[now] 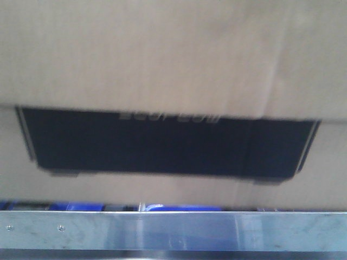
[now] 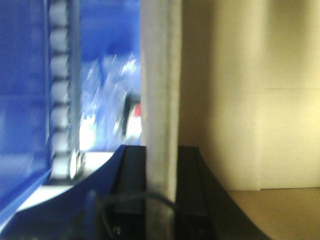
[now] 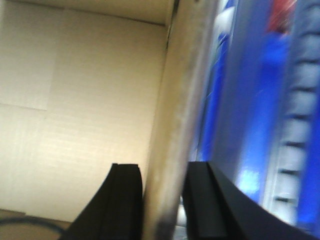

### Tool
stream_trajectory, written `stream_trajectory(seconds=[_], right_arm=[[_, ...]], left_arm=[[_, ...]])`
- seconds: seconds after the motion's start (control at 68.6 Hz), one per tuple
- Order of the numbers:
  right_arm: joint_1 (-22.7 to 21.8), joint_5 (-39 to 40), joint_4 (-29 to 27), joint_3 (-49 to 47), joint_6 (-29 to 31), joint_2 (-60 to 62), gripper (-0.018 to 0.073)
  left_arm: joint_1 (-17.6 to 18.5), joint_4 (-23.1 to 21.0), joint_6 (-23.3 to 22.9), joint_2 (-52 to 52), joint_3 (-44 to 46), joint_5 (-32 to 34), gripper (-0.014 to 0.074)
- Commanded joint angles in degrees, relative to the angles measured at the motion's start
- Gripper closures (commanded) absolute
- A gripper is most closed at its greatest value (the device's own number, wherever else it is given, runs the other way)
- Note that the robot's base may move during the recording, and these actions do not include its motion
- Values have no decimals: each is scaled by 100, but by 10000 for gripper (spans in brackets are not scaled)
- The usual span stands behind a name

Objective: Grab box from left shelf to table start
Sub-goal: 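Lift the box with both grippers and pull it off the roller shelf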

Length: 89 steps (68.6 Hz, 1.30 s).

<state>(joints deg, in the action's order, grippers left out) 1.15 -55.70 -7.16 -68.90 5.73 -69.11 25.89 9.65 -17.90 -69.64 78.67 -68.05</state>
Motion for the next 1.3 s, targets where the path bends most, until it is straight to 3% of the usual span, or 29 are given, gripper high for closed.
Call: stream_trajectory(seconds=[0.0,0.175,0.466,0.918,1.282], right_arm=[[-9,718,-266,-221,-122,486,501],[-9,844,-275,-16,-75,1080,501],[-4,1305,-306,1155,-56,2311,501],[-4,1645,-621,2224,-56,4644,501],[-4,1564,-910,2225,-56,5744,501]], left_arm=[[321,-445,-173,604,9,1084,694],[542,-310,-261,1272,-688,1517,694],[540,-208,-261,2447,-1775,1906,694],[540,-208,-225,4188,-2333,2102,694],[540,-856,-75,4979,-2333,2102,694]])
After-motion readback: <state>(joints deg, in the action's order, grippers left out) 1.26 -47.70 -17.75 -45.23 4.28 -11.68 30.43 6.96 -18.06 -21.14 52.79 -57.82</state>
